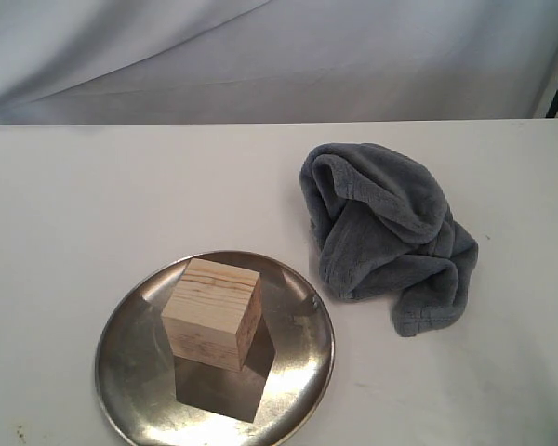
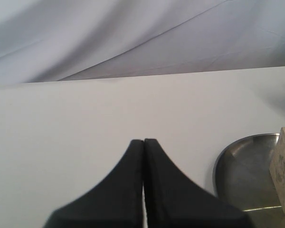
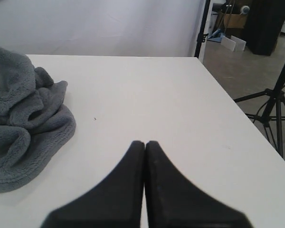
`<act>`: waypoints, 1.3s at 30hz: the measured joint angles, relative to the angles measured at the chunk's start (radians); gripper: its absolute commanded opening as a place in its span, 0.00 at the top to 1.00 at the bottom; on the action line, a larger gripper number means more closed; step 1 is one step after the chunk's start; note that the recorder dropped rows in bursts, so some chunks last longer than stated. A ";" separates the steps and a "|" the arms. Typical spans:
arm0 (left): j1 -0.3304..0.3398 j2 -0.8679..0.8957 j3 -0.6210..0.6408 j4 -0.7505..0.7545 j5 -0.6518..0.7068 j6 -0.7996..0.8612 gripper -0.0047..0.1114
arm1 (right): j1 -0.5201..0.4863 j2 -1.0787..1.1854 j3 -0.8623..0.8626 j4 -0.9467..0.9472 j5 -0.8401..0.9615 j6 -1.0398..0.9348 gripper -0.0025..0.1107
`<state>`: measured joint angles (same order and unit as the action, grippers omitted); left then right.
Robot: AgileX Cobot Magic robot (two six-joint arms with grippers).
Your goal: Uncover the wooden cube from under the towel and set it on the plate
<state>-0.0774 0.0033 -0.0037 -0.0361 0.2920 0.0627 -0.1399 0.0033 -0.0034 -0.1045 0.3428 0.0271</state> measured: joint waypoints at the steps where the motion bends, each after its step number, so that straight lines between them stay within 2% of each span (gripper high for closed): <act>1: 0.000 0.000 0.000 0.000 0.000 0.000 0.96 | 0.008 0.000 0.000 0.000 0.000 0.000 0.98; 8: 0.000 0.000 0.000 0.000 0.000 0.000 0.96 | 0.058 0.000 0.000 0.000 0.000 0.000 0.98; 39: 0.000 0.000 0.000 0.000 0.000 0.000 0.96 | 0.058 0.000 0.000 0.000 0.000 0.000 0.98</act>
<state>-0.0774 0.0033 -0.0037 -0.0361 0.2920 0.0627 -0.0817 0.0033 -0.0034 -0.1045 0.3428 0.0271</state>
